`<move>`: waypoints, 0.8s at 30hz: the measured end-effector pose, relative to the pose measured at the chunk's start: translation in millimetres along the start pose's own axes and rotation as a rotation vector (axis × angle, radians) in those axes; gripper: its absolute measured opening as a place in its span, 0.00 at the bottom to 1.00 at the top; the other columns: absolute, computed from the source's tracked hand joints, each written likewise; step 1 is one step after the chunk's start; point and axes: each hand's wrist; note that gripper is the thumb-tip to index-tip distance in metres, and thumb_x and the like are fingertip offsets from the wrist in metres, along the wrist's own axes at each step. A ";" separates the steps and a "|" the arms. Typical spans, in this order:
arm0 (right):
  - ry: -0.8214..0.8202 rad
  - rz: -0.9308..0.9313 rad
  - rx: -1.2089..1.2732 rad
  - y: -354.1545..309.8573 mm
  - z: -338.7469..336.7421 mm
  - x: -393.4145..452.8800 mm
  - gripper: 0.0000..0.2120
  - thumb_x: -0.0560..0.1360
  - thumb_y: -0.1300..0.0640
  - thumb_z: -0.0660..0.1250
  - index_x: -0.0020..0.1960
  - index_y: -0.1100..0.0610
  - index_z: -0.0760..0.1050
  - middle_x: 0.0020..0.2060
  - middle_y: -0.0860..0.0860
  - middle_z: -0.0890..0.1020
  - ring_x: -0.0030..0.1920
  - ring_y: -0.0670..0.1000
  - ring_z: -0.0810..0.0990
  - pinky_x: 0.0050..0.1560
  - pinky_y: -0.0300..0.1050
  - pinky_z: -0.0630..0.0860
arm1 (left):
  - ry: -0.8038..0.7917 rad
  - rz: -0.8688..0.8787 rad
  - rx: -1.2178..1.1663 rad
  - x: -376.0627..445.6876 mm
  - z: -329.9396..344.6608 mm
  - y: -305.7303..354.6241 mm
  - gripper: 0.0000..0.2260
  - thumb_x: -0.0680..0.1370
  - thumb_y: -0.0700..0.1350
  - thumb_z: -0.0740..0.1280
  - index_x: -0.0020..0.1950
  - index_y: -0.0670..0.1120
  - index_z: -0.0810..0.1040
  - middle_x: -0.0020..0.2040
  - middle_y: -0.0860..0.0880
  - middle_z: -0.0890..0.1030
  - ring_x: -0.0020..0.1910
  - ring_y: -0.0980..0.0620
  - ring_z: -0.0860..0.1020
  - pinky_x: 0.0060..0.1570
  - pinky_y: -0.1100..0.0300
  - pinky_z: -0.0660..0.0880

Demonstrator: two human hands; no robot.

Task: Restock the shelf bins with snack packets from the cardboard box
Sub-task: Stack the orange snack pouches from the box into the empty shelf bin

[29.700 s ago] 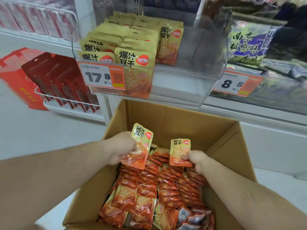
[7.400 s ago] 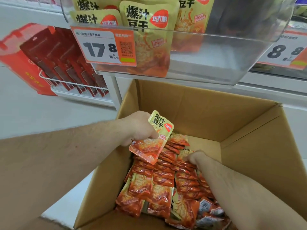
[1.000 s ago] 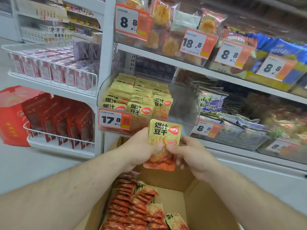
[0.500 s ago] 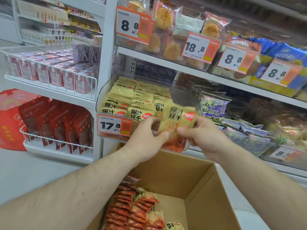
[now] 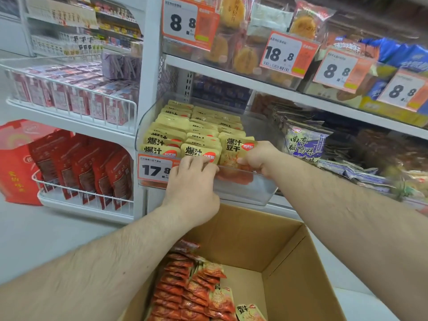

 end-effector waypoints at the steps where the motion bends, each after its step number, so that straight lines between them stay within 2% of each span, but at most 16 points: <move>1: -0.002 0.012 0.012 -3.4 2.8 -1.2 0.21 0.65 0.58 0.81 0.55 0.60 0.80 0.48 0.56 0.84 0.49 0.57 0.84 0.54 0.53 0.81 | -0.003 0.003 0.000 -0.5 0.4 -0.7 0.24 0.75 0.47 0.64 0.72 0.52 0.68 0.73 0.51 0.65 0.72 0.48 0.57 0.70 0.50 0.59; 4: -0.002 0.028 -0.015 -12.5 7.7 -3.4 0.16 0.70 0.58 0.78 0.53 0.62 0.79 0.45 0.55 0.83 0.48 0.54 0.83 0.55 0.50 0.80 | -0.011 0.010 0.002 -1.9 2.0 -2.3 0.24 0.75 0.47 0.64 0.71 0.52 0.68 0.74 0.52 0.63 0.73 0.48 0.56 0.70 0.50 0.58; 6: -0.005 0.043 -0.022 -14.6 10.1 -2.8 0.13 0.72 0.58 0.77 0.52 0.61 0.77 0.42 0.53 0.81 0.45 0.53 0.81 0.49 0.46 0.79 | -0.004 0.013 0.000 -2.5 2.9 -2.1 0.24 0.74 0.46 0.64 0.71 0.52 0.69 0.74 0.51 0.62 0.72 0.48 0.55 0.70 0.50 0.58; 10: -0.059 0.101 -0.019 -13.3 14.7 -1.8 0.13 0.73 0.58 0.75 0.53 0.60 0.76 0.46 0.56 0.81 0.48 0.56 0.82 0.49 0.51 0.82 | -0.011 0.013 -0.009 -2.7 4.9 -0.1 0.24 0.74 0.46 0.64 0.70 0.52 0.69 0.74 0.50 0.62 0.73 0.47 0.55 0.70 0.48 0.58; 12: -0.088 0.116 0.034 -13.6 13.7 -1.5 0.09 0.74 0.60 0.74 0.51 0.59 0.76 0.44 0.56 0.80 0.47 0.56 0.81 0.43 0.49 0.80 | -0.016 0.014 -0.003 -2.6 5.7 -0.1 0.24 0.74 0.46 0.64 0.71 0.52 0.69 0.75 0.49 0.61 0.74 0.46 0.54 0.71 0.48 0.58; 15: -0.138 0.126 0.043 -12.8 9.5 1.7 0.06 0.75 0.61 0.72 0.49 0.58 0.77 0.48 0.55 0.82 0.48 0.55 0.81 0.45 0.48 0.78 | -0.021 0.014 0.010 -2.7 6.6 0.2 0.24 0.75 0.46 0.64 0.71 0.52 0.68 0.75 0.48 0.60 0.74 0.46 0.53 0.71 0.47 0.58; 20: -0.231 0.173 0.012 -10.3 5.0 1.5 0.01 0.79 0.61 0.66 0.49 0.56 0.75 0.43 0.53 0.81 0.46 0.52 0.80 0.47 0.46 0.76 | -0.030 0.006 0.015 -3.1 7.4 2.1 0.24 0.75 0.46 0.64 0.71 0.52 0.68 0.75 0.48 0.59 0.75 0.45 0.52 0.71 0.47 0.57; 24: -0.230 0.148 0.006 -7.8 3.4 5.1 0.02 0.79 0.62 0.67 0.49 0.57 0.76 0.49 0.55 0.83 0.47 0.53 0.81 0.45 0.45 0.78 | -0.030 -0.006 0.006 -2.8 8.6 3.6 0.24 0.74 0.46 0.64 0.71 0.53 0.68 0.75 0.48 0.59 0.75 0.45 0.52 0.71 0.47 0.56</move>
Point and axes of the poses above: each hand's wrist, its own x-axis towards the middle knuckle, its own z-axis out of the palm, y = z × x
